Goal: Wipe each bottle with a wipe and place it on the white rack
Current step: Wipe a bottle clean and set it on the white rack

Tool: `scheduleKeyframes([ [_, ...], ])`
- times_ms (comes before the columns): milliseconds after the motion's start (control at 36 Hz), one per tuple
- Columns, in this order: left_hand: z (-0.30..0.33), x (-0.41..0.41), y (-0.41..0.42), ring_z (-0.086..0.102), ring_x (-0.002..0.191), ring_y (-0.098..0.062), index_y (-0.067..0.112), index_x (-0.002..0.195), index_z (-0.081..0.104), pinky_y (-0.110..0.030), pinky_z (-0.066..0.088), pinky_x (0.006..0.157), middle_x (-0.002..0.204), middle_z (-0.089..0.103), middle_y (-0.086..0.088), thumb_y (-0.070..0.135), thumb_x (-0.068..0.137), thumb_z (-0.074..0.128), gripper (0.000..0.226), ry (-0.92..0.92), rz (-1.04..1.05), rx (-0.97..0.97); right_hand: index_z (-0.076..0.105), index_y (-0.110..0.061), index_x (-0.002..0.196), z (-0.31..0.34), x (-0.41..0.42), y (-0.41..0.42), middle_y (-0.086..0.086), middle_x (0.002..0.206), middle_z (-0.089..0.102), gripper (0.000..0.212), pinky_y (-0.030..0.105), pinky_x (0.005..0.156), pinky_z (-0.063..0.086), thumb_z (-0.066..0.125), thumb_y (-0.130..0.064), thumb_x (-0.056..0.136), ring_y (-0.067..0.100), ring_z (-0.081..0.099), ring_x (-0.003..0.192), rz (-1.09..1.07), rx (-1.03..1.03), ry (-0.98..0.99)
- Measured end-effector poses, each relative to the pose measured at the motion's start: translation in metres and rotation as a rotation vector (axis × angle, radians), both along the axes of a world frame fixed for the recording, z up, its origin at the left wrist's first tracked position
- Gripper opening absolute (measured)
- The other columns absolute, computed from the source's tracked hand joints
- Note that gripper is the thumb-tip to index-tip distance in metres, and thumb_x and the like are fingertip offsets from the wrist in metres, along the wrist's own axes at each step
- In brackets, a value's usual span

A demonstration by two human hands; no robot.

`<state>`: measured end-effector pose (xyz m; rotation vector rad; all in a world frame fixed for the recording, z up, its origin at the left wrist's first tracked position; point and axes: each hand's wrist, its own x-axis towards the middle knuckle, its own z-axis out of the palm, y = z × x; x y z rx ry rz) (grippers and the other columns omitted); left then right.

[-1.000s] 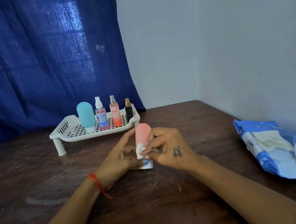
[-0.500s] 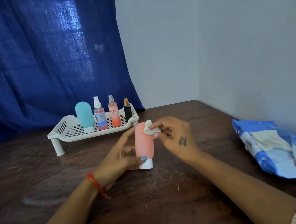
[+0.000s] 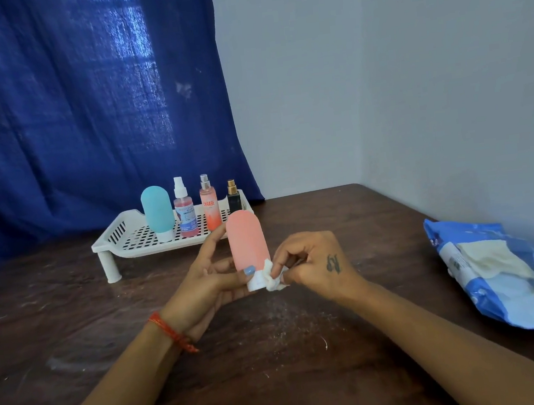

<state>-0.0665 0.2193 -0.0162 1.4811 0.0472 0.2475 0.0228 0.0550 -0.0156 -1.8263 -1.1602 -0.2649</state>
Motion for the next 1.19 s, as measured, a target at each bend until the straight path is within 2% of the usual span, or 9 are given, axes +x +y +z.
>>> scheduleKeyframes([
  [111, 0.004, 0.0, -0.002, 0.069, 0.097, -0.029, 0.045, 0.13, 0.037, -0.037, 0.06, 0.071, 0.108, 0.07, -0.011, -0.009, 0.074, 0.061, 0.08, -0.011, 0.019, -0.045, 0.073, -0.012, 0.07, 0.001, 0.002, 0.002, -0.017, 0.072, 0.061, 0.024, 0.01, 0.059, 0.049, 0.069, 0.012, 0.067, 0.001, 0.061, 0.072, -0.12, 0.181, 0.001],
  [194, 0.005, 0.0, -0.004, 0.068, 0.096, -0.029, 0.048, 0.117, 0.042, -0.038, 0.06, 0.071, 0.11, 0.067, -0.013, -0.01, 0.077, 0.06, 0.073, -0.018, 0.04, -0.066, 0.071, -0.01, 0.073, 0.0, 0.002, 0.002, -0.009, 0.079, 0.064, 0.019, 0.016, 0.06, 0.052, 0.068, 0.008, 0.068, 0.007, 0.062, 0.074, -0.137, 0.278, -0.189],
  [333, 0.002, 0.0, -0.005, 0.07, 0.091, -0.031, 0.04, 0.129, 0.038, -0.037, 0.059, 0.068, 0.104, 0.07, -0.017, -0.013, 0.08, 0.057, 0.074, -0.023, 0.056, -0.056, 0.069, -0.01, 0.081, -0.005, -0.012, 0.006, 0.002, 0.092, 0.063, 0.012, 0.016, 0.075, 0.048, 0.07, -0.01, 0.07, 0.009, 0.056, 0.088, 0.019, 0.096, -0.512],
  [528, 0.004, -0.001, -0.006, 0.069, 0.094, -0.03, 0.036, 0.133, 0.036, -0.037, 0.059, 0.065, 0.107, 0.069, -0.018, -0.004, 0.065, 0.067, 0.085, -0.04, 0.108, -0.091, 0.071, -0.009, 0.088, -0.011, -0.017, 0.011, 0.007, 0.097, 0.066, 0.012, 0.024, 0.074, 0.051, 0.07, -0.015, 0.077, 0.017, 0.06, 0.088, -0.017, -0.018, -0.761],
  [667, 0.005, 0.001, -0.005, 0.07, 0.095, -0.028, 0.033, 0.135, 0.034, -0.039, 0.06, 0.073, 0.106, 0.07, -0.017, -0.006, 0.075, 0.063, 0.078, -0.09, 0.147, -0.135, 0.069, -0.012, 0.084, -0.006, -0.016, 0.015, -0.004, 0.087, 0.065, 0.01, 0.009, 0.068, 0.045, 0.065, -0.021, 0.083, 0.001, 0.057, 0.081, -0.101, 0.204, -0.301],
  [833, 0.009, -0.001, -0.008, 0.065, 0.105, -0.028, 0.039, 0.129, 0.035, -0.039, 0.059, 0.075, 0.115, 0.065, -0.014, 0.002, 0.07, 0.065, 0.076, -0.135, 0.169, -0.18, 0.066, -0.019, 0.091, 0.001, -0.021, 0.015, -0.001, 0.096, 0.067, 0.011, 0.03, 0.076, 0.057, 0.057, -0.025, 0.091, 0.011, 0.064, 0.089, -0.094, 0.208, 0.603],
  [944, 0.01, -0.002, -0.011, 0.065, 0.105, -0.027, 0.039, 0.131, 0.034, -0.036, 0.059, 0.075, 0.114, 0.066, -0.012, 0.007, 0.067, 0.066, 0.079, -0.163, 0.176, -0.162, 0.063, -0.006, 0.101, 0.009, -0.029, 0.017, 0.01, 0.107, 0.066, 0.013, 0.026, 0.068, 0.058, 0.054, -0.01, 0.093, 0.018, 0.068, 0.09, 0.077, 0.385, 1.113],
  [1083, 0.008, -0.001, -0.013, 0.069, 0.098, -0.021, 0.04, 0.128, 0.035, -0.035, 0.058, 0.077, 0.1, 0.073, -0.004, 0.007, 0.068, 0.066, 0.075, -0.214, 0.202, -0.13, 0.057, 0.006, 0.107, 0.012, -0.033, 0.021, 0.023, 0.105, 0.063, 0.019, 0.031, 0.069, 0.058, 0.043, 0.006, 0.094, 0.028, 0.066, 0.09, 0.231, 0.525, 1.527],
  [1194, 0.006, 0.001, -0.015, 0.071, 0.092, -0.017, 0.042, 0.124, 0.036, -0.031, 0.06, 0.071, 0.092, 0.075, 0.002, 0.006, 0.069, 0.065, 0.072, -0.249, 0.213, -0.105, 0.052, 0.015, 0.11, 0.013, -0.036, 0.02, 0.03, 0.102, 0.061, 0.023, 0.033, 0.065, 0.057, 0.038, 0.014, 0.092, 0.033, 0.064, 0.087, 0.341, 0.563, 1.672],
])
